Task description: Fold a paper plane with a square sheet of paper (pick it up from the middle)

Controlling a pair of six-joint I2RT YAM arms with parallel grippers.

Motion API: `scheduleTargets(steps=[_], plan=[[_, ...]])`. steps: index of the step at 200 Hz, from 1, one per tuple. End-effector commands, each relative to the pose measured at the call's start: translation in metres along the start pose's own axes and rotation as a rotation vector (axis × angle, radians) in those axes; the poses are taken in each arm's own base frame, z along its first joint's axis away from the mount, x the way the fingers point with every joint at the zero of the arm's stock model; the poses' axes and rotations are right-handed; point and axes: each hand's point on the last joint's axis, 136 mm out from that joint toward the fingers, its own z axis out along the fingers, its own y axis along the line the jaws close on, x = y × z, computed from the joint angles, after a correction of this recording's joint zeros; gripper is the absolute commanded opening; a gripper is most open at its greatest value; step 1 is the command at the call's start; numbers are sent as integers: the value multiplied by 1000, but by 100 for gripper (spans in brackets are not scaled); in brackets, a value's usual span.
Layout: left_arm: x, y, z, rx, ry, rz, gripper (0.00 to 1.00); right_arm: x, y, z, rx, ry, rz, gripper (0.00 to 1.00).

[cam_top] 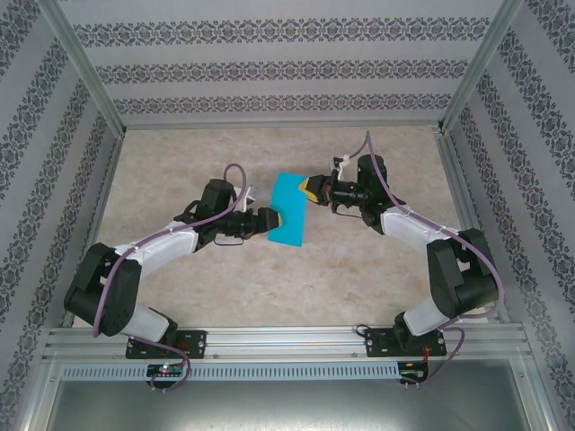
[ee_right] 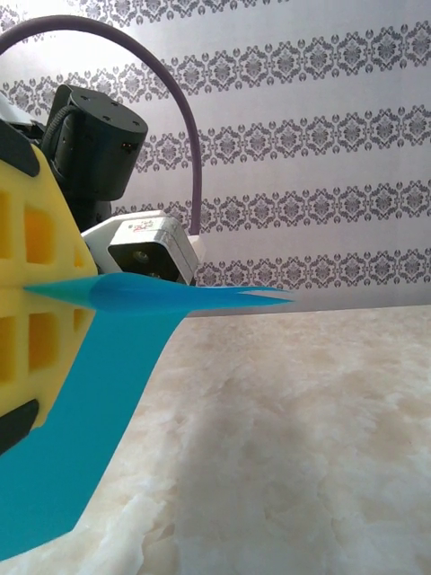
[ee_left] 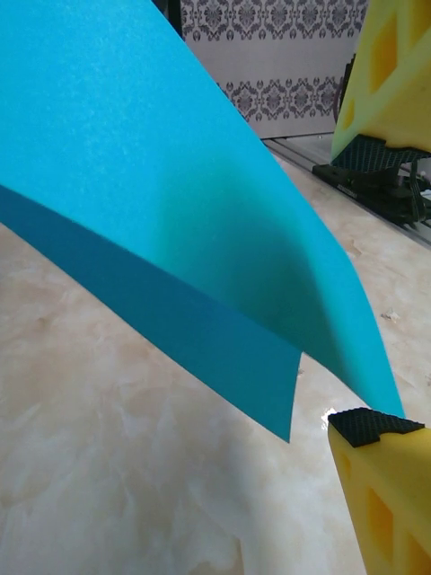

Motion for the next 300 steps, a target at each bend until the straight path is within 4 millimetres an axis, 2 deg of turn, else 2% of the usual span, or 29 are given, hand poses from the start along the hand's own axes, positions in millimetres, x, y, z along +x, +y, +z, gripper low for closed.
scheduleTargets(steps=[1, 103, 140, 162, 195, 243, 300], plan=[[-6, -11, 0, 63, 0, 7, 72, 0, 16, -7, -40, -10, -37, 0], [0, -30, -7, 114, 56, 3, 60, -11, 5, -15, -22, -44, -24, 0], [2, -24, -2, 97, 87, -15, 47, -11, 9, -16, -30, -42, -23, 0], [3, -20, 0, 82, 98, -23, 45, -11, 11, -17, -38, -44, -25, 0], [1, -20, 3, 80, 105, -25, 36, -10, 13, -17, -44, -45, -21, 0], [2, -8, 8, 38, 124, -29, 35, -10, 18, -19, -60, -44, -23, 0], [-3, -8, 12, 37, 125, -16, 34, -11, 24, -20, -109, -44, 0, 0]])
